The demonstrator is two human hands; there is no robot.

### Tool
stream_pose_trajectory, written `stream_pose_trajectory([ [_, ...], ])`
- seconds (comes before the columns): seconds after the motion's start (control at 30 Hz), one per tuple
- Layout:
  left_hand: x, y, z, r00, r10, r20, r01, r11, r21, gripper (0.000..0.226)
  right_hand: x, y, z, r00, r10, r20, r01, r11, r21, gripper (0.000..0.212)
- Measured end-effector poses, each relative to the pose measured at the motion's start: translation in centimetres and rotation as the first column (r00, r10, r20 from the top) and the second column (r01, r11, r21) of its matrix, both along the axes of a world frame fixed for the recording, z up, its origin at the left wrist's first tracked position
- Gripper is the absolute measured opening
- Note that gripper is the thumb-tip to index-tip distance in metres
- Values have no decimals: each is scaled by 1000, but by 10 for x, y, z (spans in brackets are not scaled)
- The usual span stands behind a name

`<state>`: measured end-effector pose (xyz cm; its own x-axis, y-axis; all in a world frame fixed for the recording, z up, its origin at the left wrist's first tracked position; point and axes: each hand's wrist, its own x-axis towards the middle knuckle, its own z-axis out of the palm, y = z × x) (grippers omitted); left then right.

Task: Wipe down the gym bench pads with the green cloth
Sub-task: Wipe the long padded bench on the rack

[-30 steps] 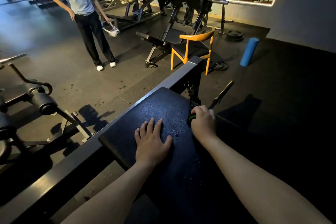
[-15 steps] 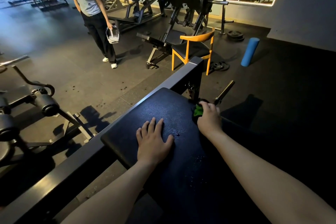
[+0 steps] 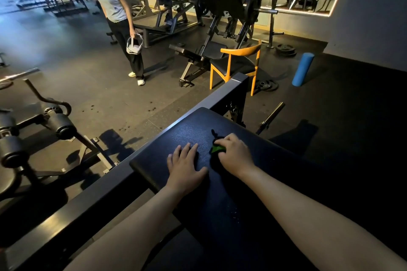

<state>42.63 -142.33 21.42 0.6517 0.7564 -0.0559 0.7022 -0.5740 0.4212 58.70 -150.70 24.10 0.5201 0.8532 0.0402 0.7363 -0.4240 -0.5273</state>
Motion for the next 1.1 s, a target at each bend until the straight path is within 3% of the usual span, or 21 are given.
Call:
stream_pose_trajectory([
  [0.07,-13,-3,0,997,66,-30,-65,997,41,80,16,2,0,991,-125,42,125,992,9,51],
  [0.17,-32,-6,-4,990,131,-49,-129,991,45,82,19,8,-3,970,-225,91,234,967,-102,55],
  [0.33,-43,-8,-9,993,103,-60,-99,993,69,87,-20,21,-8,990,-139,12,140,988,-72,39],
  [0.43,-44,-8,-11,993,103,-59,-98,992,83,99,-47,21,-10,999,-39,-1,39,999,-30,40],
  [0.57,-45,-6,-14,995,94,-41,-90,991,98,98,-51,18,-9,996,92,-18,-92,996,-8,43],
  [0.7,-49,-4,-14,998,65,0,-65,995,73,99,-22,15,-9,988,-135,77,134,991,28,53],
  [0.8,-52,-2,-12,999,34,37,-35,999,36,100,-20,14,-11,972,-229,44,231,972,-49,51],
  [0.97,-69,2,-6,985,1,172,6,999,-38,105,-67,22,-15,992,-129,7,129,992,13,42],
  [1.1,-96,-1,-17,994,75,76,-80,994,72,101,-99,18,-18,1000,25,5,-25,998,49,40],
])
